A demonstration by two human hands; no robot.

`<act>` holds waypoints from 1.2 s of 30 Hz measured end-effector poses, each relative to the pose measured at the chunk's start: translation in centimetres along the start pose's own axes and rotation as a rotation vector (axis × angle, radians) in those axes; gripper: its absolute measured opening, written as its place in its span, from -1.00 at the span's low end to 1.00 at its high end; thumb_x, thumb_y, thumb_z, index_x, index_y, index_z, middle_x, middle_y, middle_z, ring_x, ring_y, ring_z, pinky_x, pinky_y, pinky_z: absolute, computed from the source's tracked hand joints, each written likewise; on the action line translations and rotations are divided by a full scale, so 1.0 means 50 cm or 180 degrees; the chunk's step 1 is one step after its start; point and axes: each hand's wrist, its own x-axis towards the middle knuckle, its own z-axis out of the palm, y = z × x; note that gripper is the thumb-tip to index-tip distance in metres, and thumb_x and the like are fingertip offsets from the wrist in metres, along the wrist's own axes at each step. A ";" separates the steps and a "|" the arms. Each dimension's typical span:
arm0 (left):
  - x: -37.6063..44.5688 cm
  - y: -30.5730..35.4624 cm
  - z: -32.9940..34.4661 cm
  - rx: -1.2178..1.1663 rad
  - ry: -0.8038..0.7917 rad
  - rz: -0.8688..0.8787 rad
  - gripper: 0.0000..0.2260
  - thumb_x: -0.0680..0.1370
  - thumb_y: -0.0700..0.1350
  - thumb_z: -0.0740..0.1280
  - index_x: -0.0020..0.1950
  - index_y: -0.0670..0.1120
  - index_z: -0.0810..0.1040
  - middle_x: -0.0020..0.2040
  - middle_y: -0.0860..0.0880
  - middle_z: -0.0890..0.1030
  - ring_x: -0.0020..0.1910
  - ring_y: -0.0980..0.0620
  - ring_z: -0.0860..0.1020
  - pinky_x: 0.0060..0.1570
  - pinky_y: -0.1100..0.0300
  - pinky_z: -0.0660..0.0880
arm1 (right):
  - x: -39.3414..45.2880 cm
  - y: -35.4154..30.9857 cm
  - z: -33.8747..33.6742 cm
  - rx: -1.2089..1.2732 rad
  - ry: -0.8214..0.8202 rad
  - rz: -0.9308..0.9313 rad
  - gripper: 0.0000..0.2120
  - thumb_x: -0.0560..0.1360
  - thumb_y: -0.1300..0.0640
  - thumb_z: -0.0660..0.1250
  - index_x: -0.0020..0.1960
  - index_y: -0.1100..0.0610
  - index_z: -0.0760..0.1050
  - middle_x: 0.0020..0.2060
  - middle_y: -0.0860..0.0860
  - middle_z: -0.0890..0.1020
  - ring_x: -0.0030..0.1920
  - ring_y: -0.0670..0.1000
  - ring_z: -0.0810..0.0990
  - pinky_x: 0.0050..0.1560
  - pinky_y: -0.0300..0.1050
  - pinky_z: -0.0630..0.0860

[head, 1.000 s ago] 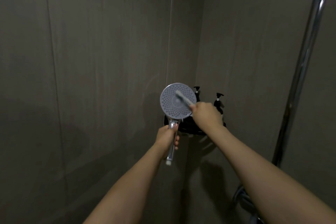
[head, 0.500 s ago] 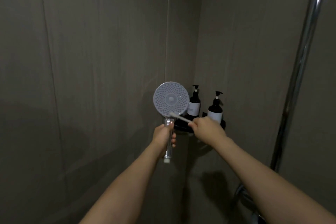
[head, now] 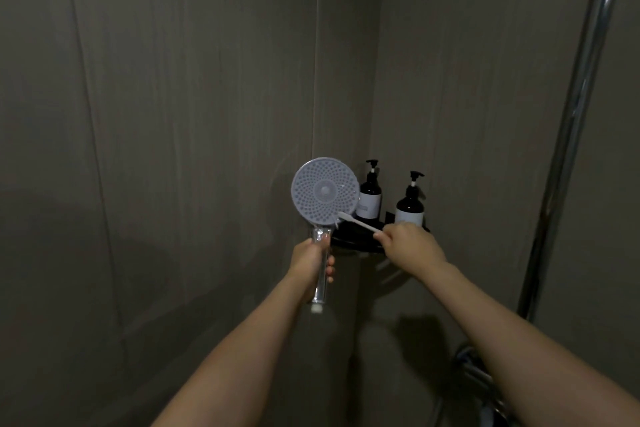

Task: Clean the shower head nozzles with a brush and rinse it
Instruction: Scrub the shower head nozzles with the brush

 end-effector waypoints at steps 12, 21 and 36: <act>0.003 -0.001 0.016 0.0186 -0.0203 0.0019 -0.78 0.57 -0.08 0.20 -0.27 -0.08 0.38 -0.47 -0.08 0.38 -0.60 0.06 0.31 -0.57 0.33 0.28 | 0.032 -0.048 -0.010 0.0413 0.0373 0.0211 -0.62 0.61 0.04 0.06 -0.08 0.27 0.53 -0.15 0.22 0.62 -0.17 0.19 0.59 -0.29 -0.08 0.42; 0.005 -0.003 0.002 0.0249 -0.0130 0.0039 -0.77 0.58 -0.08 0.20 -0.26 -0.09 0.35 -0.47 -0.08 0.38 -0.62 0.07 0.31 -0.59 0.34 0.27 | 0.028 -0.059 -0.003 0.0631 0.0248 0.0347 -0.63 0.61 0.01 0.08 -0.08 0.25 0.53 -0.26 0.14 0.58 -0.30 0.09 0.51 -0.40 -0.12 0.38; 0.007 -0.003 0.010 0.0445 -0.0103 0.0191 -0.76 0.58 -0.07 0.20 -0.27 -0.09 0.37 -0.46 -0.09 0.41 -0.62 0.08 0.34 -0.59 0.34 0.30 | 0.043 -0.112 -0.019 0.0610 0.0110 0.0088 -0.61 0.61 0.00 0.04 -0.08 0.23 0.52 -0.32 0.07 0.50 -0.30 0.09 0.49 -0.31 -0.08 0.44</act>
